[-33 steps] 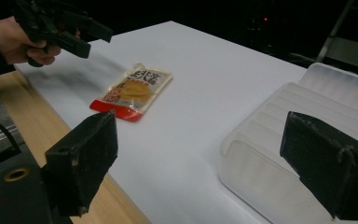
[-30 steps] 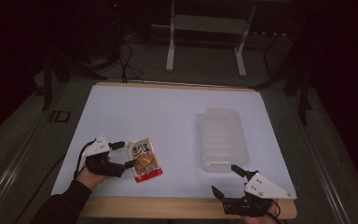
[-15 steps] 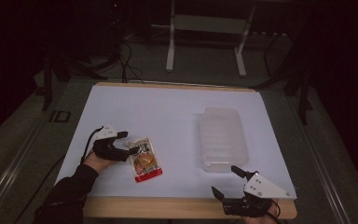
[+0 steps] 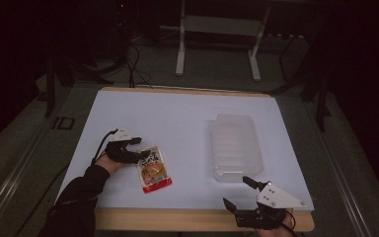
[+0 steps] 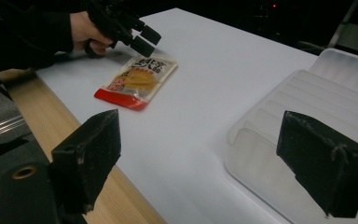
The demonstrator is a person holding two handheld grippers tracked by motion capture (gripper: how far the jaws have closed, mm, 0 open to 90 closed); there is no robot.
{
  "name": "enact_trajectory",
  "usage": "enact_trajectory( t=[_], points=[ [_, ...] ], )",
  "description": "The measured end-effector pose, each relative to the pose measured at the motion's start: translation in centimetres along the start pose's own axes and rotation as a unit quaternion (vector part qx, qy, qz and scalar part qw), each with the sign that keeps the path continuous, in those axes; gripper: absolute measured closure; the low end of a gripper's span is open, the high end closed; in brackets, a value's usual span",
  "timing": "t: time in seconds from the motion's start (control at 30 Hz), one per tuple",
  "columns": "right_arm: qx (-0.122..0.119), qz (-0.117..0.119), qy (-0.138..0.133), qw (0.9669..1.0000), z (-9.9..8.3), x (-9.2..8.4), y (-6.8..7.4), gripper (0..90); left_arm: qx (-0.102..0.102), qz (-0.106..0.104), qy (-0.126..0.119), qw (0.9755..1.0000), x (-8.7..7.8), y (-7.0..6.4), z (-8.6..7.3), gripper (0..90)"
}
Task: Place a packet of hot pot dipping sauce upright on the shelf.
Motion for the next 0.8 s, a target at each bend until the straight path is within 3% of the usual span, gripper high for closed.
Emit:
enact_trajectory(
  t=[0.1,0.43,0.8],
  points=[
    [0.0,0.001,0.0,1.0,0.0,0.0,0.0,13.5,-0.001,0.0,0.017,0.9998,0.7,0.2,-0.4,32.7],
    [0.0,0.004,0.004,1.0,-0.1,0.2,0.1,13.5,-0.016,-0.023,0.042,0.9987,1.2,0.2,-0.8,37.7],
    [-0.004,0.002,0.004,1.0,-0.1,0.2,0.1,13.6,-0.007,-0.013,0.06,0.9981,1.4,-0.2,-1.2,44.0]
  ],
)
Point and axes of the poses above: each handheld gripper's, and its own axes: x roughly forward along the jaws, z roughly out of its top, y roughly to its left, the point moved 9 cm from there along x, roughly forward along the jaws, and after that the axes turned 4 degrees about y, right-handed, at the moved point
